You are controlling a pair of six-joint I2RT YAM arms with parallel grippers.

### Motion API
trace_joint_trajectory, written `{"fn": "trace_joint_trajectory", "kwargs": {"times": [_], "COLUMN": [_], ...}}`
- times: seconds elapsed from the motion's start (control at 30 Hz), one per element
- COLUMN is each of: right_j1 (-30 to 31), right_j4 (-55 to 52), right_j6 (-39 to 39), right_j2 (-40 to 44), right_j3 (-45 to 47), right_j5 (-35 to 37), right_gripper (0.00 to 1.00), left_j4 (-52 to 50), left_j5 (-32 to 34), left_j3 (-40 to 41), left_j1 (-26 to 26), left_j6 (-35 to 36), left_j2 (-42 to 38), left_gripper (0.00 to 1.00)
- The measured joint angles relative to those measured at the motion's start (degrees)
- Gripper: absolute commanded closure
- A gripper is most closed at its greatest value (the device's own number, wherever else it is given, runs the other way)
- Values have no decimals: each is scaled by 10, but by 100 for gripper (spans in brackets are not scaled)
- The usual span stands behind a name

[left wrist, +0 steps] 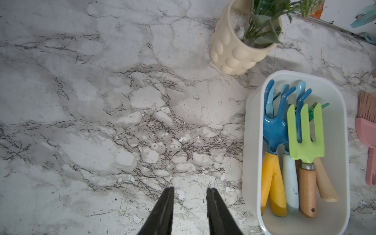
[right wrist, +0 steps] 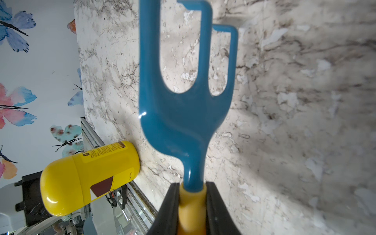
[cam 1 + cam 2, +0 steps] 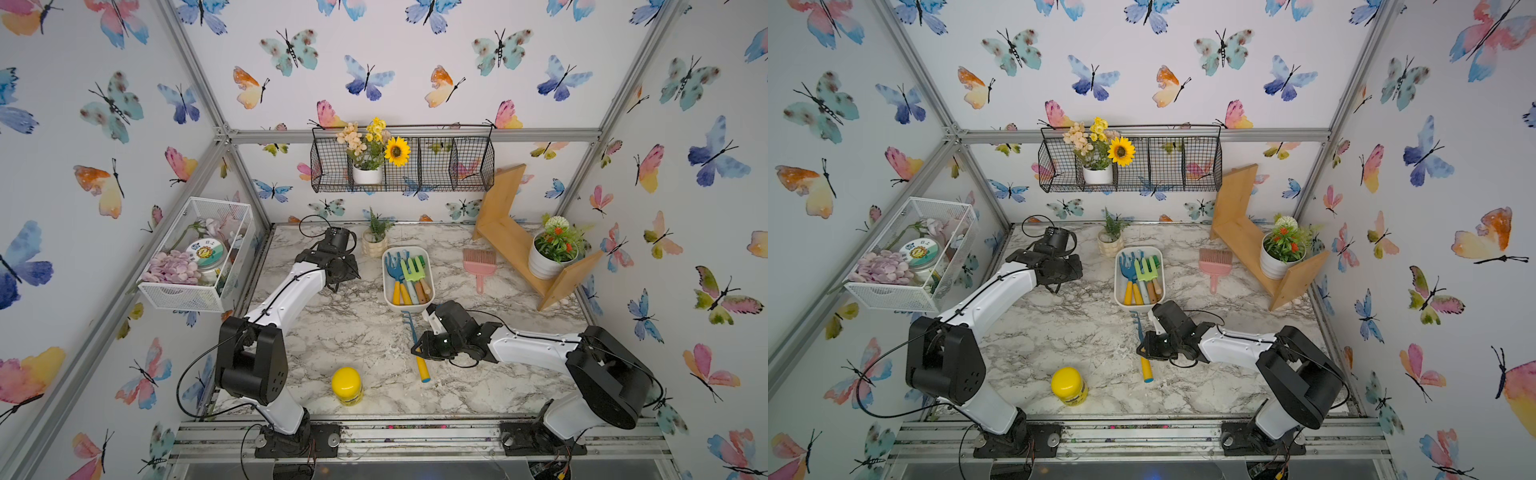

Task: Take the hand rake out of the storage box
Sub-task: Place the rake at the center of the board.

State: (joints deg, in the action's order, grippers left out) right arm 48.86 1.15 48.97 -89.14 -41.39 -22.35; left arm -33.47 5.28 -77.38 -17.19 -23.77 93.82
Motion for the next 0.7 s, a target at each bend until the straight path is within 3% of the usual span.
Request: {"fn": "trace_joint_trajectory", "kwargs": {"times": [0.7], "right_j1": [3], "right_j4": [-38], "right_j6": [-28], "right_j2": [-39], "right_j3": [-20], "right_j5": [42], "right_gripper": [62], "left_j4": [1], "left_j5": [0], "left_j3": [1], "left_j1": [0], "left_j6": [0], "left_j2": [1], "left_gripper": [67]}}
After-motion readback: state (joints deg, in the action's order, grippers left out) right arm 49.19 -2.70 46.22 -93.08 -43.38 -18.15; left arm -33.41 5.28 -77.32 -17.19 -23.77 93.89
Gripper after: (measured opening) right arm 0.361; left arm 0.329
